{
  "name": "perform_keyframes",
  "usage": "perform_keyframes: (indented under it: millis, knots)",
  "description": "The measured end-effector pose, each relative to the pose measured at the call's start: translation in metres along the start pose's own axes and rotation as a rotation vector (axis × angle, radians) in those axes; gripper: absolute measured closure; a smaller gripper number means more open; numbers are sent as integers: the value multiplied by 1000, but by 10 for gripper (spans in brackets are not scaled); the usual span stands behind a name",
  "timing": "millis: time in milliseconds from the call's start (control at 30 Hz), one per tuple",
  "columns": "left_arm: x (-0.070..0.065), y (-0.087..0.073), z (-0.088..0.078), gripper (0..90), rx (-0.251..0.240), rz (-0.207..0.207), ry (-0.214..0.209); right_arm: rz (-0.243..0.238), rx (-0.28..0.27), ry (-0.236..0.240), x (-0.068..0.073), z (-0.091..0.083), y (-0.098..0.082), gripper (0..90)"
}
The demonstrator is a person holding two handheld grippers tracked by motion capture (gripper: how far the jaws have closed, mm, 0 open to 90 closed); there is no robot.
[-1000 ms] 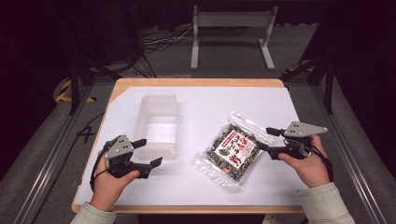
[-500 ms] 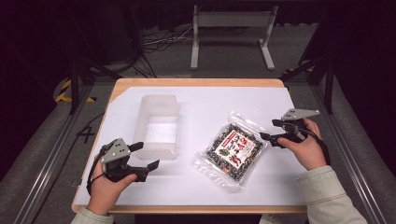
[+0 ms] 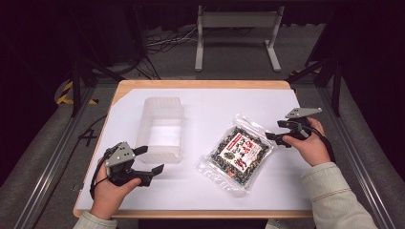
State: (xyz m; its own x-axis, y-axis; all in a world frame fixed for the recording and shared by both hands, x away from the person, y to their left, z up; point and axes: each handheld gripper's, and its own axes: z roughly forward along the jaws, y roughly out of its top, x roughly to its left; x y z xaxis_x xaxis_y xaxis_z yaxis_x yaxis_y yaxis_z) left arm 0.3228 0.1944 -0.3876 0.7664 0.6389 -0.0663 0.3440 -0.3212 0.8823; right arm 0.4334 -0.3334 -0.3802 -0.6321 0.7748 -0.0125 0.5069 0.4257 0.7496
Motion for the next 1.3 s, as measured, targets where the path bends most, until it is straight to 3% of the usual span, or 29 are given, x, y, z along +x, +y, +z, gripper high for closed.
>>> perform_keyframes:
  millis: [300, 733, 900, 1300]
  knots:
    - [0, 0, 0, 141, 2, 2, -1, 58, 28, 42, -8, 11, -13, 251]
    - [-3, 0, 2, 141, 6, 8, -4, 119, 94, 56, -13, 21, -26, 271]
    - [-3, 0, 2, 139, 8, 6, 7, 119, 122, 56, -10, 25, -29, 273]
    - [-3, 0, 2, 139, 9, 8, 15, 147, 130, 76, -7, 26, -31, 277]
